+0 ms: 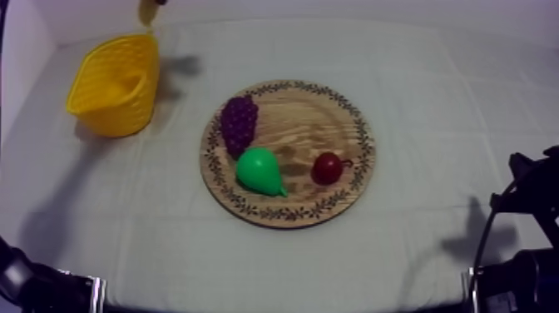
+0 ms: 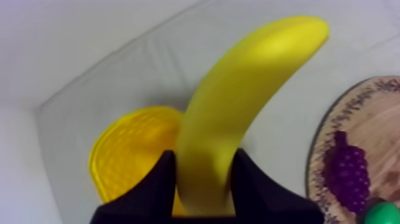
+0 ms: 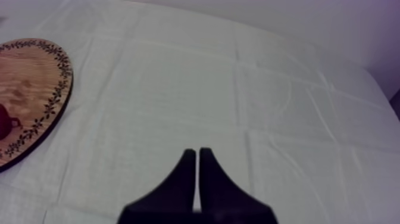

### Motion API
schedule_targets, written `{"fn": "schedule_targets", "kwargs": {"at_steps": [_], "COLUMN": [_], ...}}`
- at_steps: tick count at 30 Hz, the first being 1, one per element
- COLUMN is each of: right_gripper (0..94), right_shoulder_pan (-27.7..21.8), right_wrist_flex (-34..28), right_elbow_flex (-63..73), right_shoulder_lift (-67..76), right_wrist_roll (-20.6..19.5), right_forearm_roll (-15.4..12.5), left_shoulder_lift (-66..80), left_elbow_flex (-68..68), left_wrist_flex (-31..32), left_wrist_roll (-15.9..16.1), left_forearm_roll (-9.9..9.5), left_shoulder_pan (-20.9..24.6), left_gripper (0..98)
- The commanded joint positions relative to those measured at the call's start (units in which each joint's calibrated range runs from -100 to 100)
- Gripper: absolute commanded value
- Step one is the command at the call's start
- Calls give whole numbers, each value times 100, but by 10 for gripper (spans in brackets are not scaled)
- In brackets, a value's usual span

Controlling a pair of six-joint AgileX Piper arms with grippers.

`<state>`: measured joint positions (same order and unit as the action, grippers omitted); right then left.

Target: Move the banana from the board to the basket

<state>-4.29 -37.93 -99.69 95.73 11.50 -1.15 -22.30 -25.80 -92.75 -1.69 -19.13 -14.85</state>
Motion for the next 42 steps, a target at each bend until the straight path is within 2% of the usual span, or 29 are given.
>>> {"fn": "schedule_targets", "kwargs": {"at_steps": [1,8,17,32,42], "right_gripper": [3,3,3,3,3], "right_shoulder_pan": [0,0,0,0,0], "right_wrist_flex": [3,3,3,3,3], "right_elbow_flex": [3,3,3,3,3], "right_shoulder_lift": [2,2,2,2,2], "right_wrist_roll": [1,1,1,1,1], "right_forearm_roll": [1,1,1,1,1], "left_shoulder_lift": [155,347,175,-350,-600], "left_elbow_flex": [600,1708,2530,2520,2552], "left_wrist_flex": [153,641,1251,1705,2104], "left_wrist_roll": [-30,-195,-398,-479,-450], "left_forearm_roll": [14,80,235,452,605], "left_shoulder_pan": [298,681,856,1176,1260], "left_gripper": [225,226,232,245,310]}}
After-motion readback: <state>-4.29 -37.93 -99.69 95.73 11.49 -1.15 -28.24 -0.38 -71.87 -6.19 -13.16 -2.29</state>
